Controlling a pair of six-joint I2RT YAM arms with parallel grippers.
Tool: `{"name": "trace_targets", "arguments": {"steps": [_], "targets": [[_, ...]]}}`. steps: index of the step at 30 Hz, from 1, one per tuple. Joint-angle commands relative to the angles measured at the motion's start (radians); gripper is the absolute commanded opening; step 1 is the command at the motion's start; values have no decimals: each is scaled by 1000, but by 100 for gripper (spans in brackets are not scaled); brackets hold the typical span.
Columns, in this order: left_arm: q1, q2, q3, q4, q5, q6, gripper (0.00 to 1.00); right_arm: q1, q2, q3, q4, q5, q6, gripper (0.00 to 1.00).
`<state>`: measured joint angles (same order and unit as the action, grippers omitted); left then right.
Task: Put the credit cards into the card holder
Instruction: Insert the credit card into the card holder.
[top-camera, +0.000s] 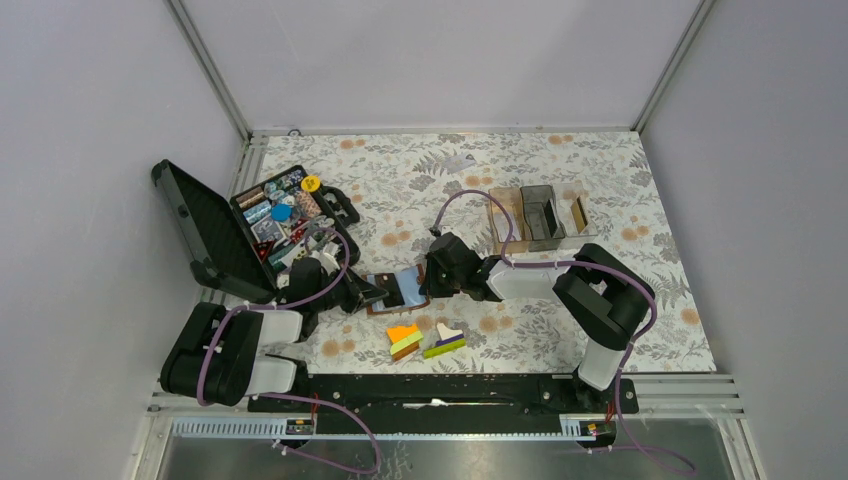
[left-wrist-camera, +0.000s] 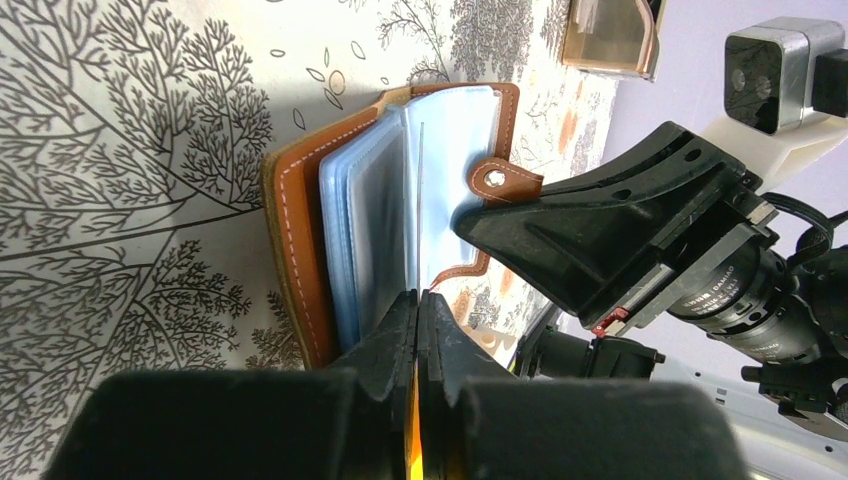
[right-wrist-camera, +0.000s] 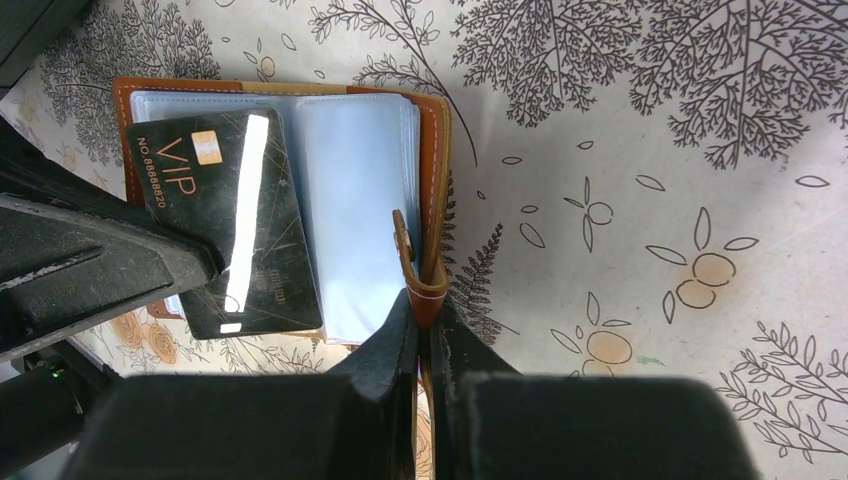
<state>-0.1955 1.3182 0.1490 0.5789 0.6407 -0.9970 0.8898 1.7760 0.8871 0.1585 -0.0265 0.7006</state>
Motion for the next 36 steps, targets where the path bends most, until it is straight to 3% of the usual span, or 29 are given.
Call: {"name": "trace_targets", "arguments": {"steps": [1, 36], "targets": [[2, 11, 4, -7, 44, -60, 0, -2, 0, 1, -92, 59, -28, 0], [-10, 70, -42, -4, -93, -83, 0, -1, -4, 4, -96, 66, -30, 0]]}}
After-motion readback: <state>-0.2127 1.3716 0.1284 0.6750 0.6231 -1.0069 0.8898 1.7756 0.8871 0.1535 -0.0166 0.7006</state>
